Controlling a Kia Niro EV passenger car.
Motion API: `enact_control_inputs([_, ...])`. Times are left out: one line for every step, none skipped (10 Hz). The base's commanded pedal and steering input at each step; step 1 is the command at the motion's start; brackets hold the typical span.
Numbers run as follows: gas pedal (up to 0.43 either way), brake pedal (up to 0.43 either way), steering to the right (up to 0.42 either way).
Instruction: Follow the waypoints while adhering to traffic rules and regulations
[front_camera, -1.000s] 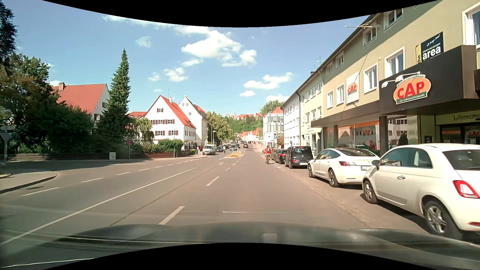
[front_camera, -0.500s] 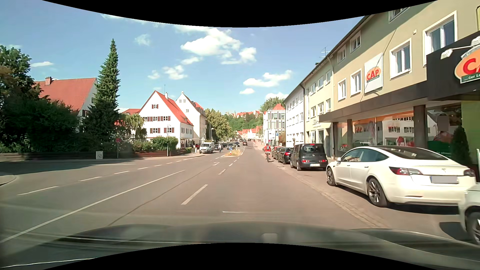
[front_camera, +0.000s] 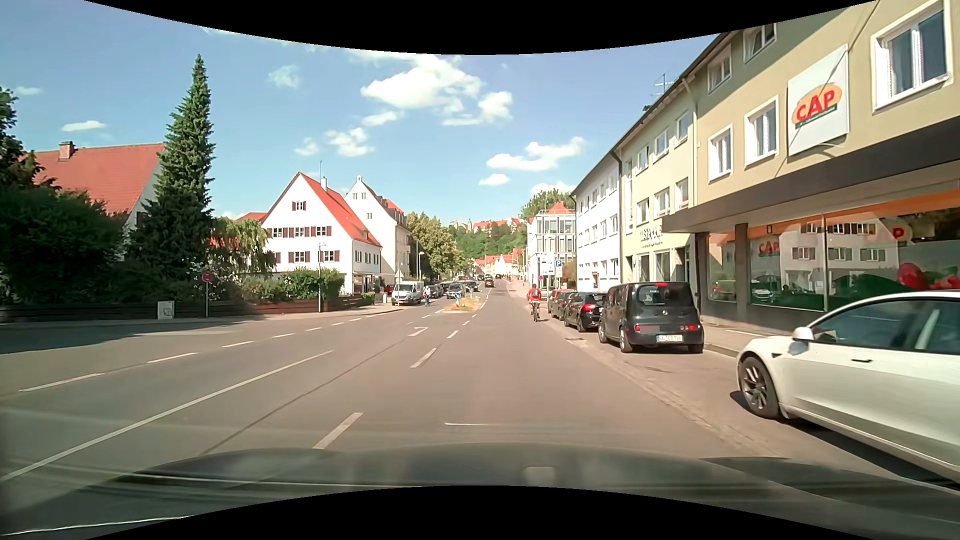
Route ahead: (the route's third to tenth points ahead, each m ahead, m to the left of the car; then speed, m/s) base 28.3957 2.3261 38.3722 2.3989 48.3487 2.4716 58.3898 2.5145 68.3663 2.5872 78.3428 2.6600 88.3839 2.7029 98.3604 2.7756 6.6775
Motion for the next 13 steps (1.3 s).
enact_control_inputs([0.138,0.006,-0.002])
enact_control_inputs([0.138,0.006,-0.001])
enact_control_inputs([0.138,0.006,-0.002])
enact_control_inputs([0.138,0.006,-0.005])
enact_control_inputs([0.138,0.006,-0.007])
enact_control_inputs([0.138,0.006,-0.007])
enact_control_inputs([0.138,0.006,-0.009])
enact_control_inputs([0.118,0.006,-0.006])
enact_control_inputs([0.039,0.006,0.0])
enact_control_inputs([0.008,0.006,0.0])
enact_control_inputs([0.0,0.006,-0.001])
enact_control_inputs([0.0,0.006,-0.001])
enact_control_inputs([0.008,0.006,-0.001])
